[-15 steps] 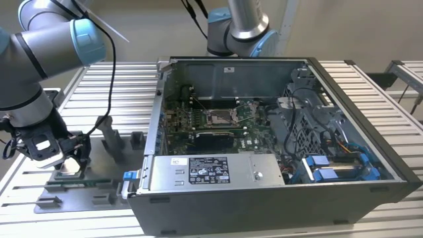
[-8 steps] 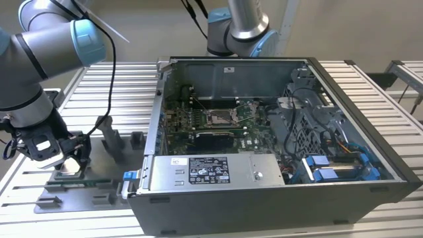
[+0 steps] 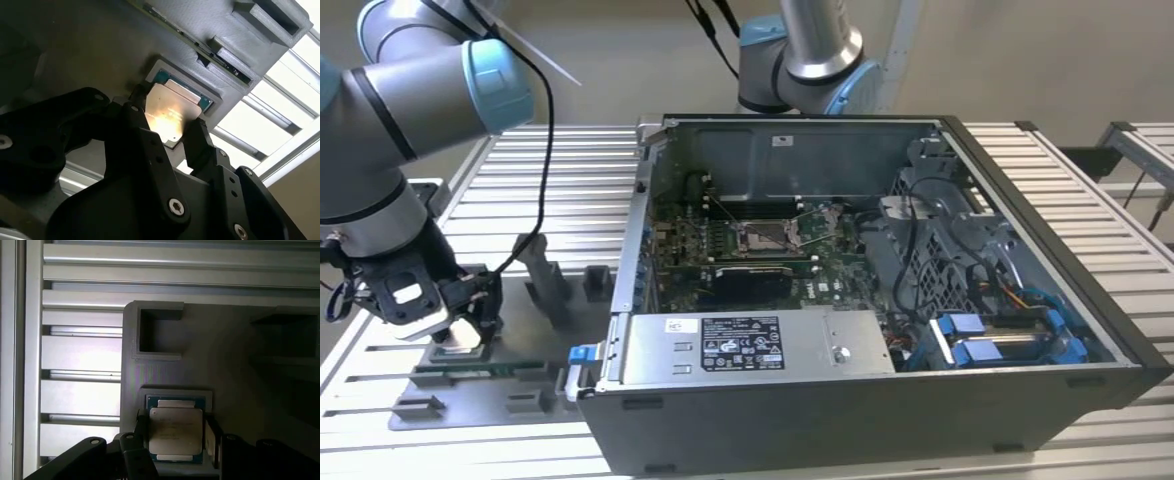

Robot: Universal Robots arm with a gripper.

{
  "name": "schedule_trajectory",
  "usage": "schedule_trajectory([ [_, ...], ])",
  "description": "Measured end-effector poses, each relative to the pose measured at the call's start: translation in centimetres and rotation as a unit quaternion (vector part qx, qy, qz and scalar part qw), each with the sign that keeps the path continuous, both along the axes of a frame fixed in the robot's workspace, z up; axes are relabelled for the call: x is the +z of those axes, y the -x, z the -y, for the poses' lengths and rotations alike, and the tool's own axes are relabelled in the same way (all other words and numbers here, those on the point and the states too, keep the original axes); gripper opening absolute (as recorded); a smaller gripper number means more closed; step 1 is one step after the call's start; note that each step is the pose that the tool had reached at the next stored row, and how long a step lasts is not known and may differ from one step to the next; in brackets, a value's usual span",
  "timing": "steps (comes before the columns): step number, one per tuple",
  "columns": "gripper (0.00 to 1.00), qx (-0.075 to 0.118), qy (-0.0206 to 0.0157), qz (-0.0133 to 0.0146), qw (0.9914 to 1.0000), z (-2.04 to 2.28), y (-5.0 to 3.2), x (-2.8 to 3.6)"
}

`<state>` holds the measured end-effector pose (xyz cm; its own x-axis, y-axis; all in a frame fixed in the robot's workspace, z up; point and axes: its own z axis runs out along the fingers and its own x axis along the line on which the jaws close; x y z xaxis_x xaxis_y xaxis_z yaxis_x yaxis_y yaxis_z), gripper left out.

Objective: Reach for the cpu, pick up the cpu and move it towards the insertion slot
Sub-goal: 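Pick up the cpu and move it towards the insertion slot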

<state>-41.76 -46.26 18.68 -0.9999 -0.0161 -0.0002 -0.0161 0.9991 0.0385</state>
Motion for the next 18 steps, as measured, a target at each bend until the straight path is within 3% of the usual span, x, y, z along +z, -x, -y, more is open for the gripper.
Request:
schedule_trajectory([
  [4, 0.0, 0.0, -0.0002, 0.0004, 1.0, -0.01, -0.01, 0.22],
  [14, 0.0, 0.0, 0.0, 0.0001, 1.0, -0.01, 0.0, 3.32],
  [18, 0.0, 0.0, 0.0, 0.0001, 1.0, -0.01, 0.0, 4.21],
])
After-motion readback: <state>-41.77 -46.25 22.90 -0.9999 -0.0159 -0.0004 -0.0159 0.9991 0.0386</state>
